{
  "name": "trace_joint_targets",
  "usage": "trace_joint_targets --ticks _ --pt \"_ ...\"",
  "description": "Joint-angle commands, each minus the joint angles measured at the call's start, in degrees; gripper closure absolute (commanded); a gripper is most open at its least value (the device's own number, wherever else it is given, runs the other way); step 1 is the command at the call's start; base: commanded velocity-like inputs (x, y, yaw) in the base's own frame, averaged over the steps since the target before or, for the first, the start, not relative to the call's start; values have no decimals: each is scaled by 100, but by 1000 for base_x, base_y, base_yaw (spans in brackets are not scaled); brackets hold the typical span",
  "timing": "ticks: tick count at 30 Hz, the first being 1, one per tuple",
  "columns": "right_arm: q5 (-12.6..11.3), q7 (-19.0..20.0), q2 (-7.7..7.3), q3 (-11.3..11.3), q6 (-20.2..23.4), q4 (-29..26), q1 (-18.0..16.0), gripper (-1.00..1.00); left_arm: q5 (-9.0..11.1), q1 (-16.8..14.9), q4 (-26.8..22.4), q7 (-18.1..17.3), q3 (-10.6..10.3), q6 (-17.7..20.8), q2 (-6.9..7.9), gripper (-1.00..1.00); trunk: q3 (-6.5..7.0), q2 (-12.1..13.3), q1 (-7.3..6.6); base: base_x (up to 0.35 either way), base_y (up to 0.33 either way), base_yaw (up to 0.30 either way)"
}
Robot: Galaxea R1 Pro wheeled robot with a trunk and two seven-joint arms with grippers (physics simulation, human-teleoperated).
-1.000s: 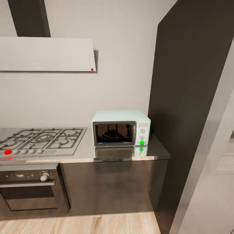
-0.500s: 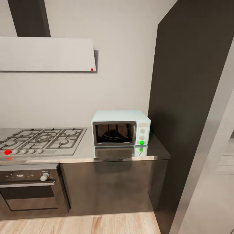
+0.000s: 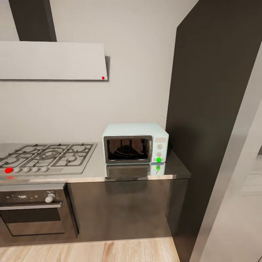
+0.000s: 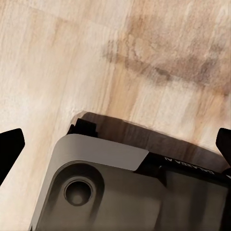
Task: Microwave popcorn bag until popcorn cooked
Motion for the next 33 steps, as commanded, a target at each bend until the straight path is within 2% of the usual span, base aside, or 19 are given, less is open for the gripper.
trace_joint_targets --ticks 1,33 --pt "45 12 -4 -49 -32 17 -7 100 59 -4 4 -22 -48 -7 1 -100 -7 -4 0 0 0 0" --pt "45 12 -4 -49 -32 18 -7 100 59 -4 7 -27 -74 -7 -2 -100 -7 -4 0 0 0 0"
